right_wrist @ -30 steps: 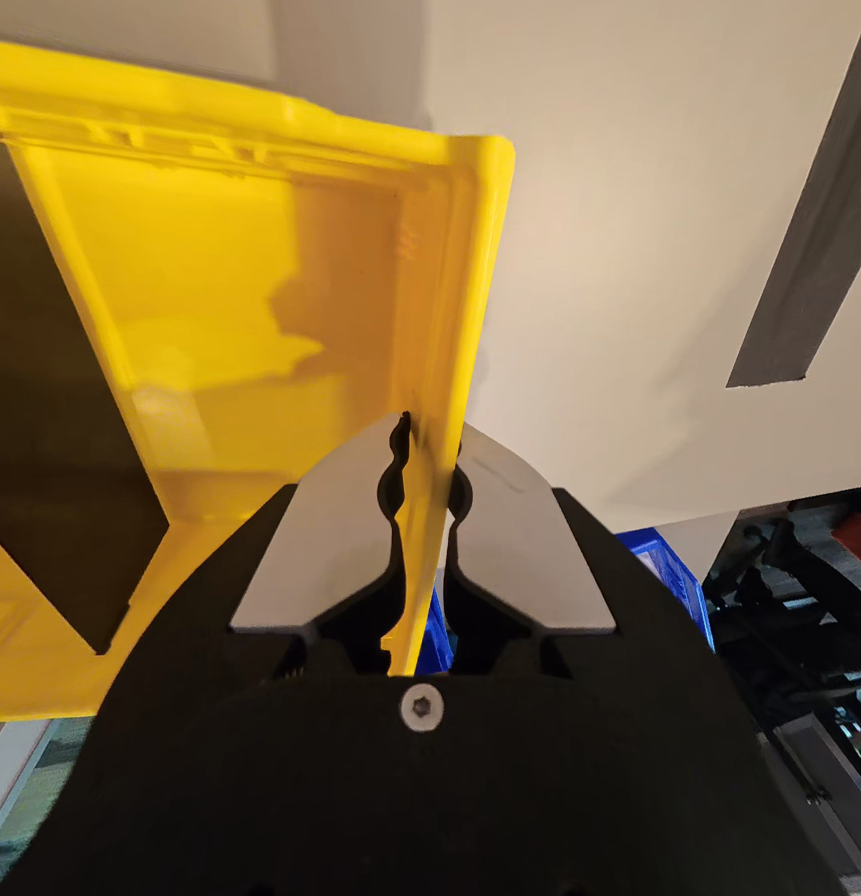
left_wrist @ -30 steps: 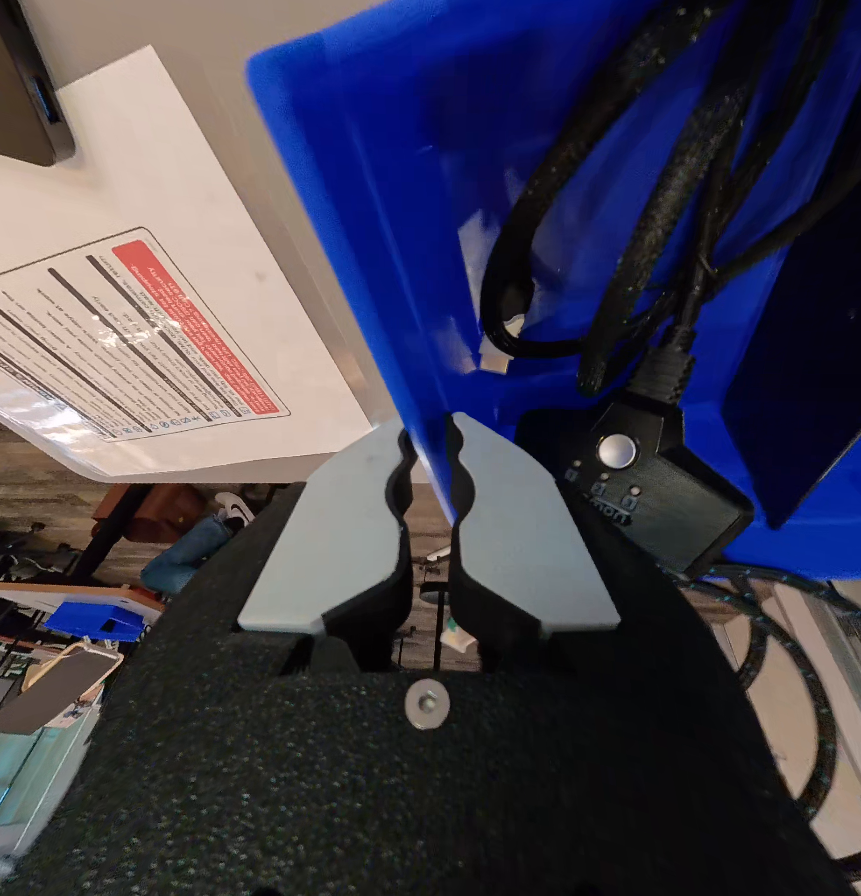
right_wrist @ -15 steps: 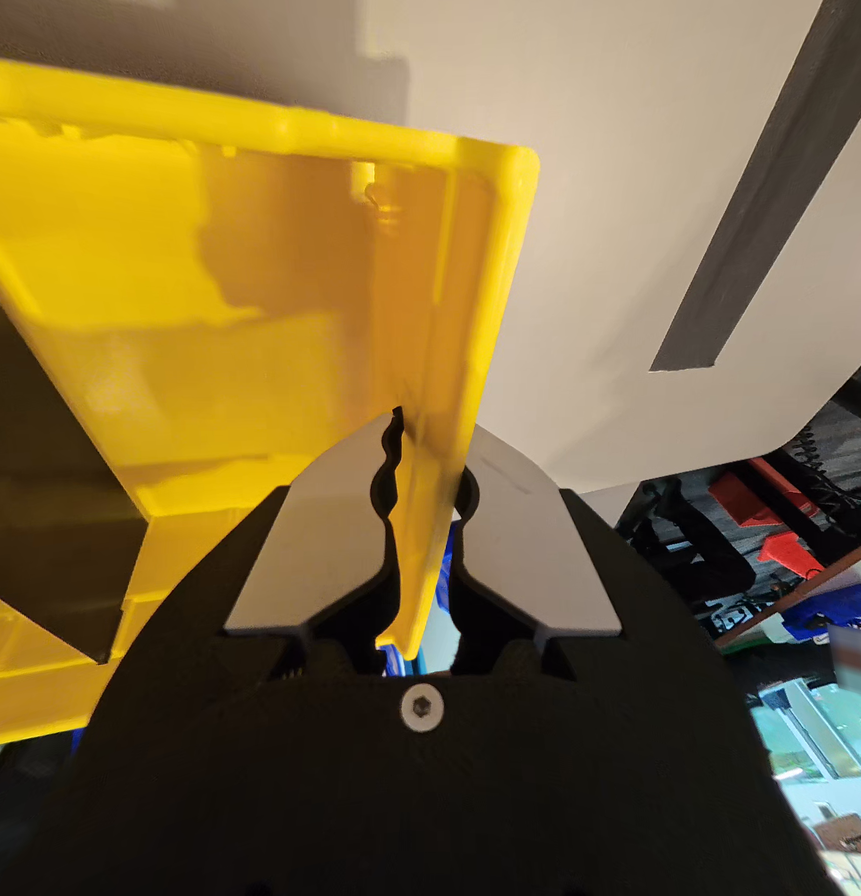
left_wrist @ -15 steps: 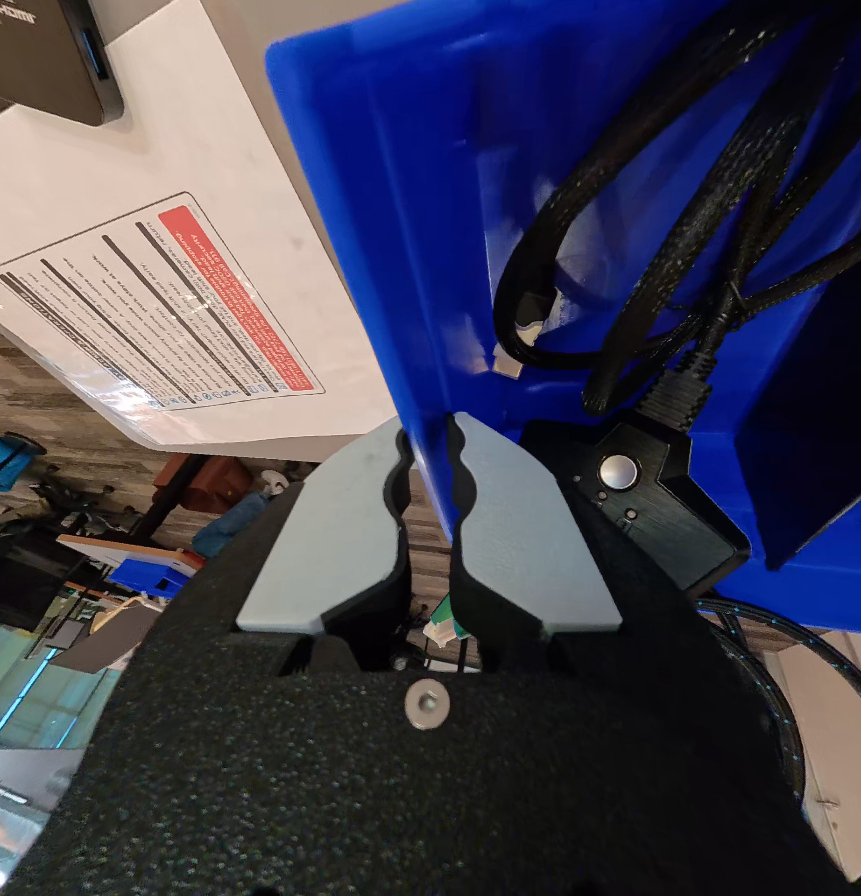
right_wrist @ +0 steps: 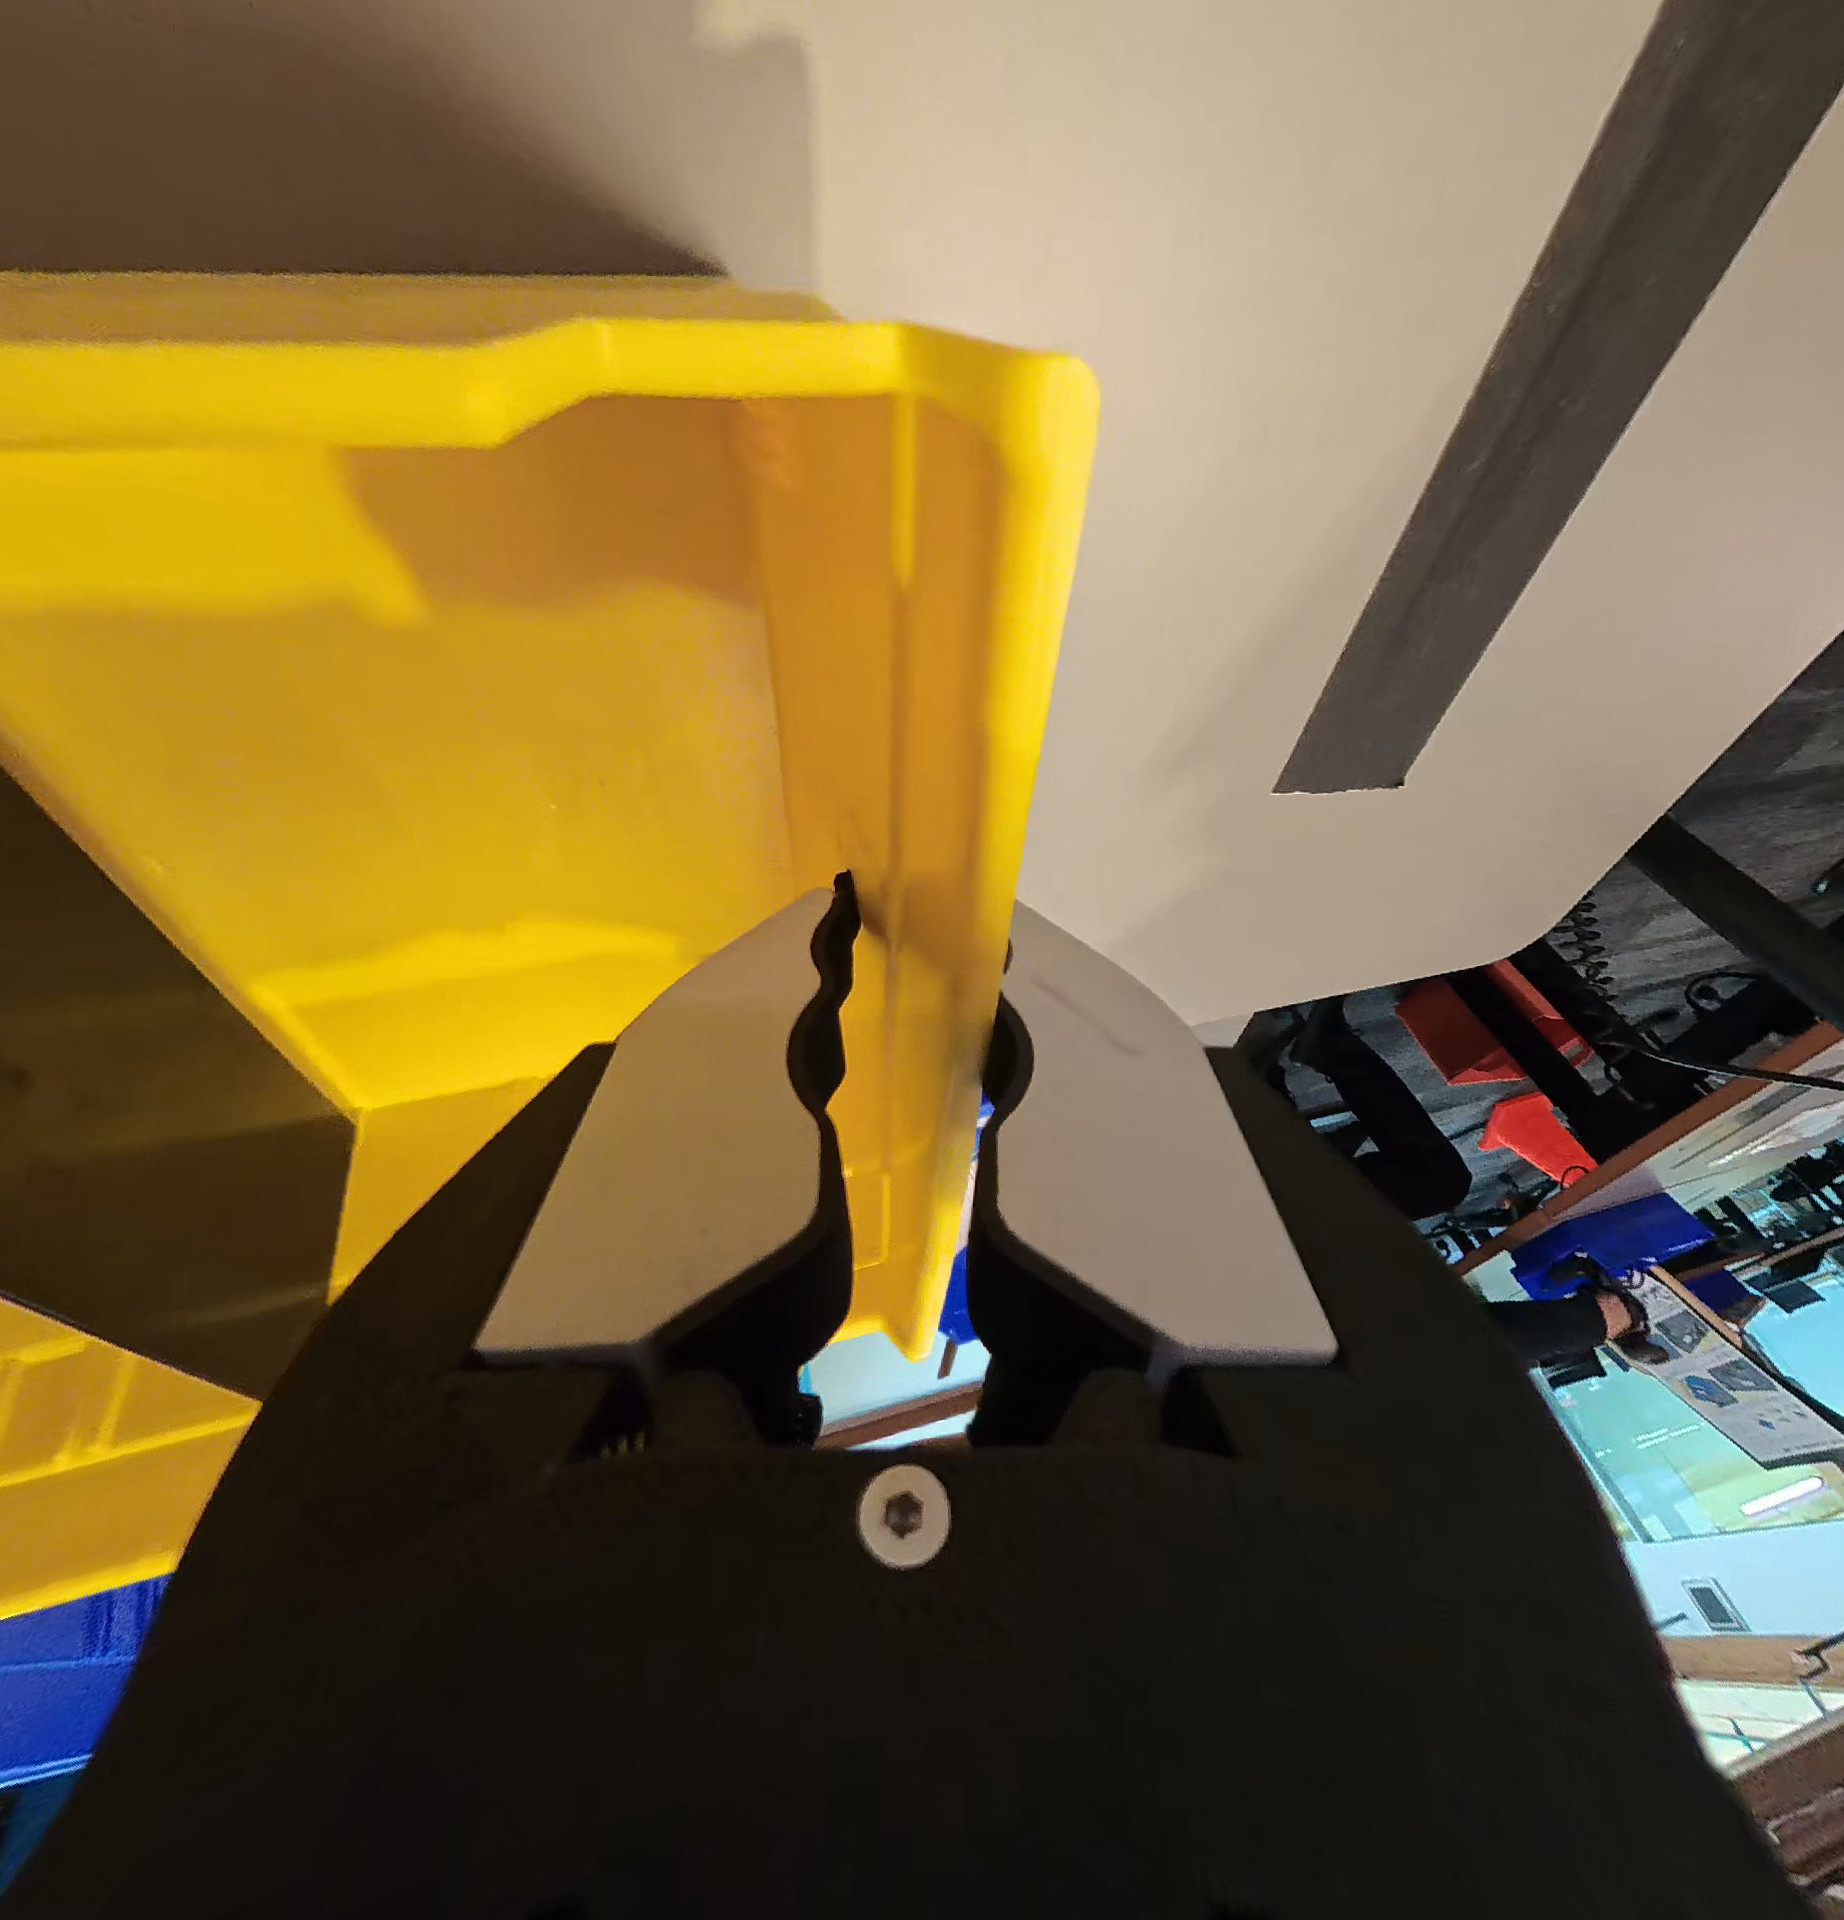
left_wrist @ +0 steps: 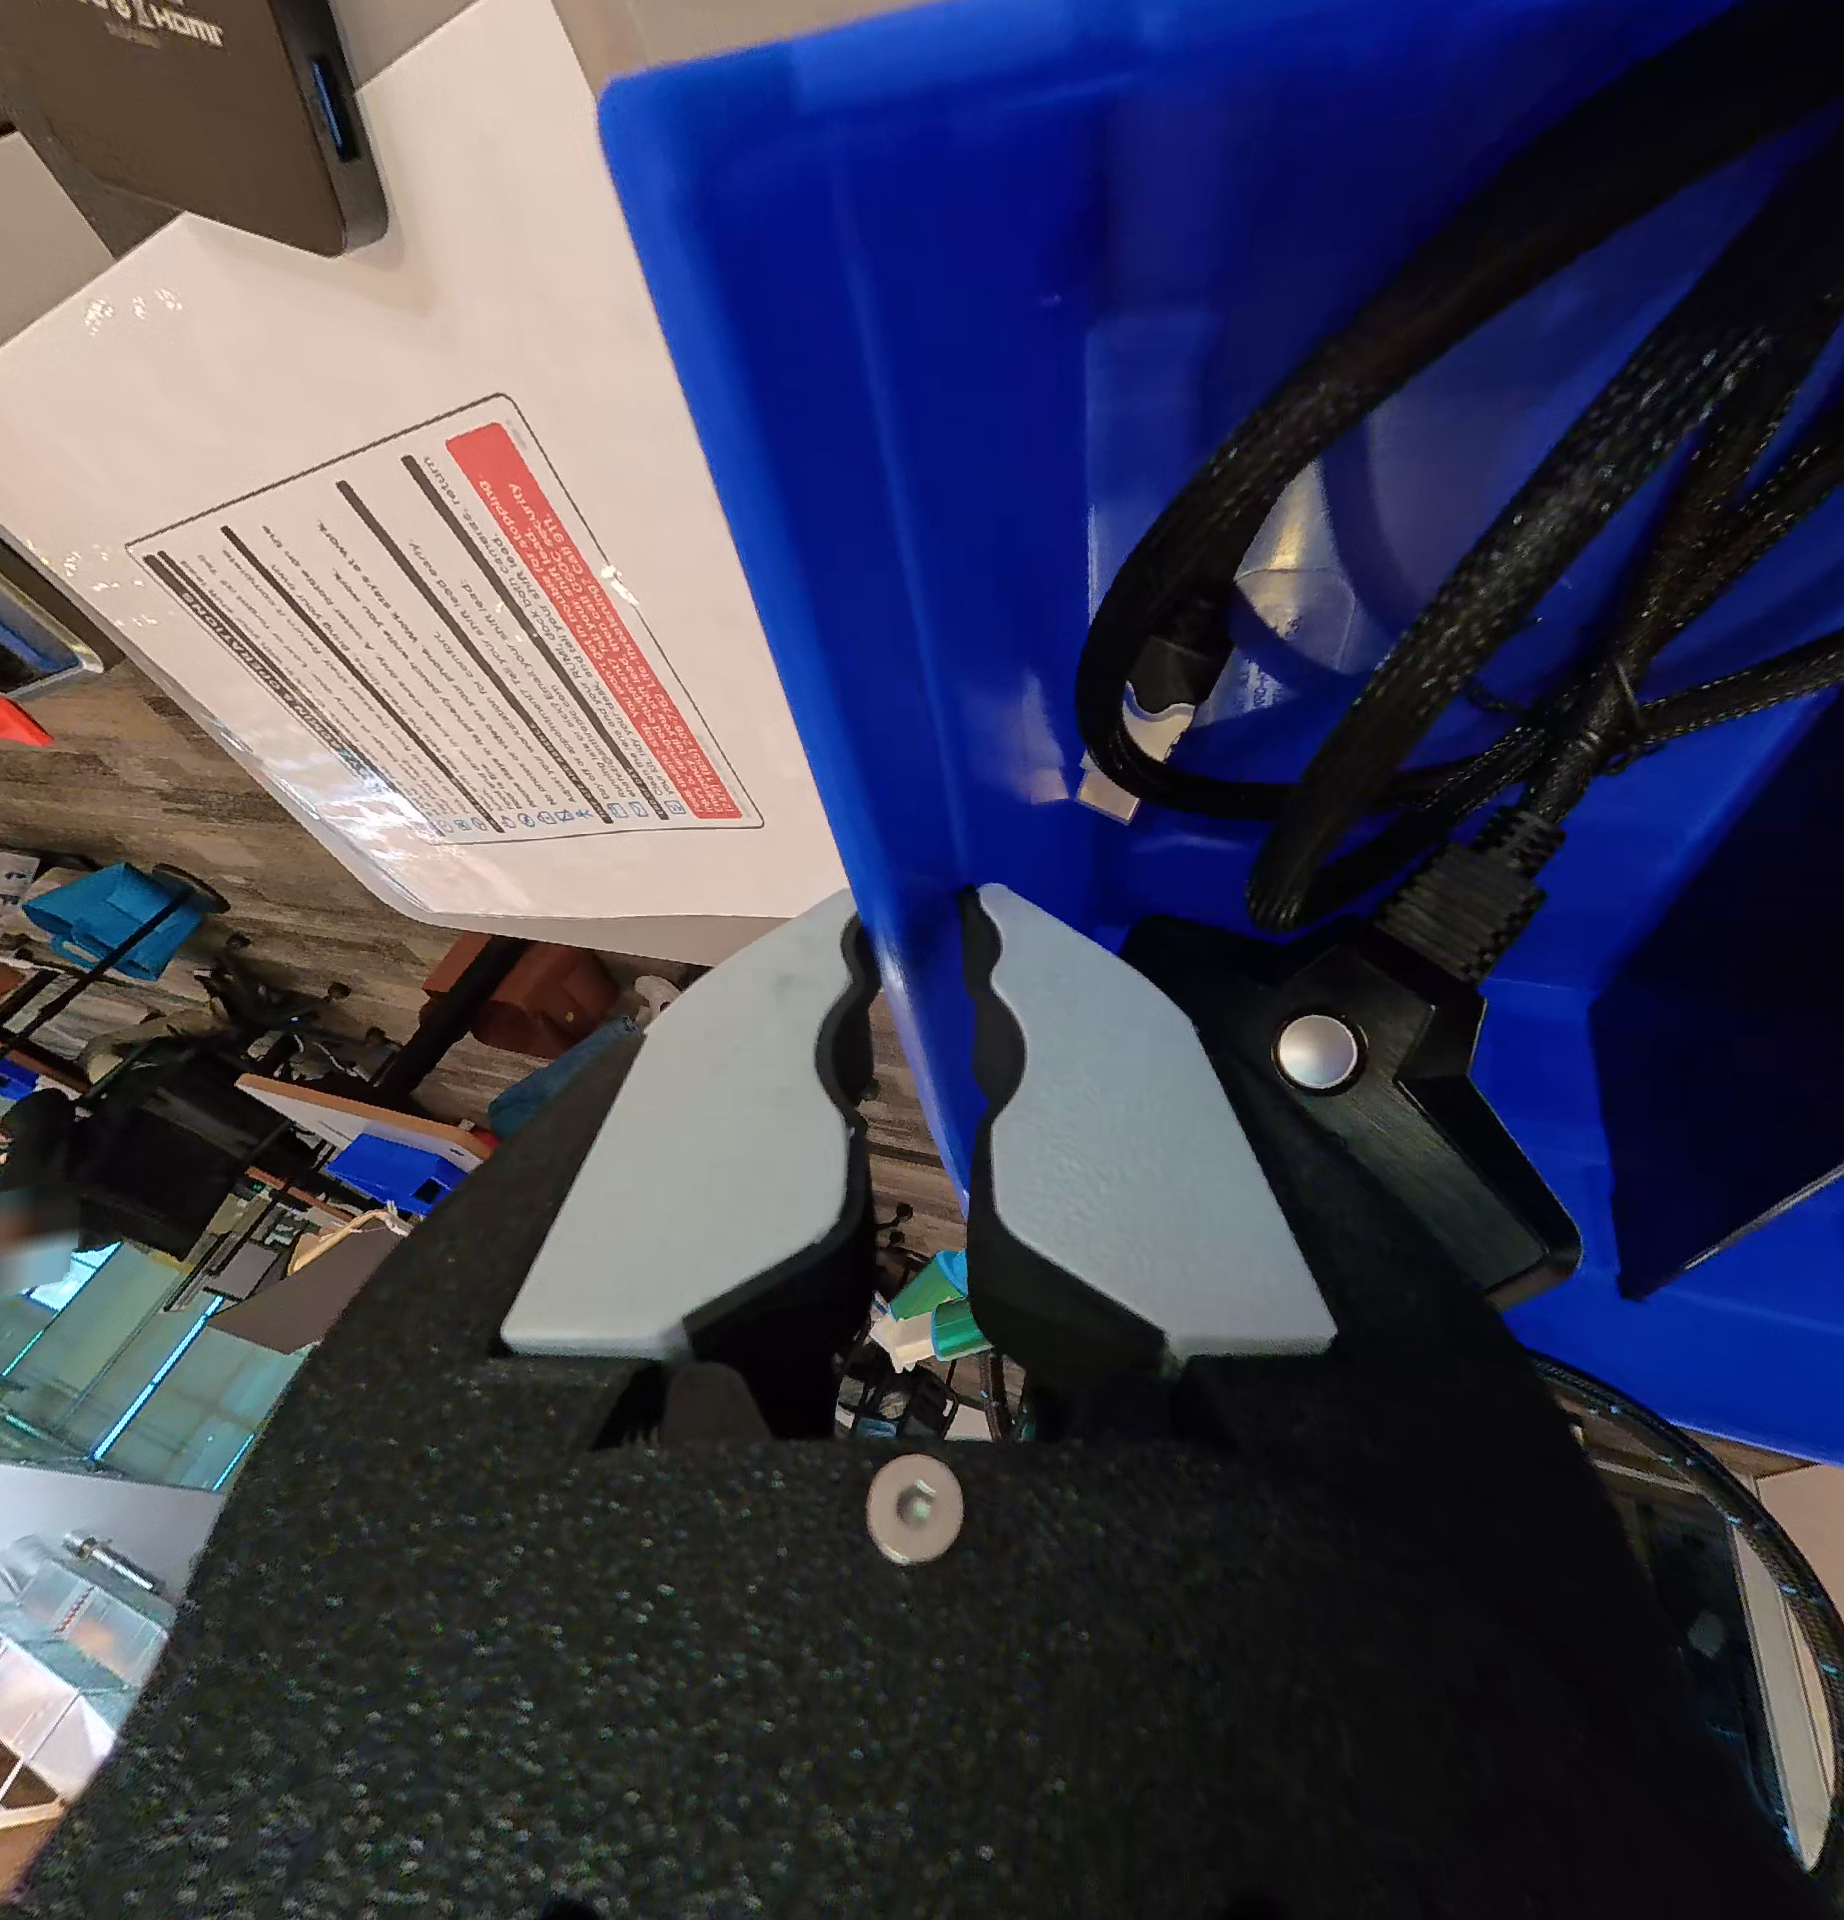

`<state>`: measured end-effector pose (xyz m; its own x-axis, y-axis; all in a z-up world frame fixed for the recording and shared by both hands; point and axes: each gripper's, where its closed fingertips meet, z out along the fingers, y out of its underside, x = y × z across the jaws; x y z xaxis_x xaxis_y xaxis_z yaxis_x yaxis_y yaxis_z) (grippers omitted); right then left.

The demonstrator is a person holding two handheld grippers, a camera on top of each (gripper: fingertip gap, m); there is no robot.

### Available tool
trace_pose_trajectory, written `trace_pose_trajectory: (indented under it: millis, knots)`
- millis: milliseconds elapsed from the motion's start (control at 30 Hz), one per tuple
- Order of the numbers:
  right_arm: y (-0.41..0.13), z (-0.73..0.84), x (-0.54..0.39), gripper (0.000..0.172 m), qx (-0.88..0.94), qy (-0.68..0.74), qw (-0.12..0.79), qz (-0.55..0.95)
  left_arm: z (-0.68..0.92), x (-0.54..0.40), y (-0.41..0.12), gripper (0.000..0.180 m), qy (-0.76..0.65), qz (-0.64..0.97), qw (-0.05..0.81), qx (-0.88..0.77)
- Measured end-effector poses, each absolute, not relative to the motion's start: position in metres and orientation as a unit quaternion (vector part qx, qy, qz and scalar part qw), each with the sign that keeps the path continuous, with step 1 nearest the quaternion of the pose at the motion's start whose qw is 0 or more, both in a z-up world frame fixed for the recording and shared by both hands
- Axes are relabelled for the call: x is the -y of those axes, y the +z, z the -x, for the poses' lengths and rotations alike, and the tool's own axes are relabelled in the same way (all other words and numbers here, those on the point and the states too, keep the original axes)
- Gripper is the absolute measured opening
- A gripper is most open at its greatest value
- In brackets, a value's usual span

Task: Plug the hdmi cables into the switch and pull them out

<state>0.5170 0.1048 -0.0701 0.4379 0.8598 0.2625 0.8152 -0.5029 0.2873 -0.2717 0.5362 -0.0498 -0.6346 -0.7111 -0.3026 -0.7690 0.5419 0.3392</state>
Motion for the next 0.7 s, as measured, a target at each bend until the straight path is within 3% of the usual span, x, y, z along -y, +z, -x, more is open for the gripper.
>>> trace_pose_trajectory:
  millis: [267, 367, 567, 700]
  knots:
    - [-0.057, -0.537, -0.108, 0.029, -0.433, 0.26, 0.043, -0.862, 0.272, -0.543, -0.048, 0.019, 0.238, 0.448, 0.1, -0.856]
    - [-0.033, -0.542, -0.099, 0.039, -0.397, 0.285, 0.034, -0.872, 0.269, -0.55, -0.029, 0.038, 0.251, 0.494, 0.159, -0.817]
    - [0.036, -0.508, -0.097, 0.058, -0.348, 0.376, -0.065, -0.856, 0.259, -0.526, 0.038, 0.053, 0.226, 0.552, 0.292, -0.747]
    - [0.048, -0.422, -0.092, 0.059, -0.342, 0.412, -0.132, -0.834, 0.28, -0.495, 0.054, 0.057, 0.248, 0.526, 0.298, -0.757]
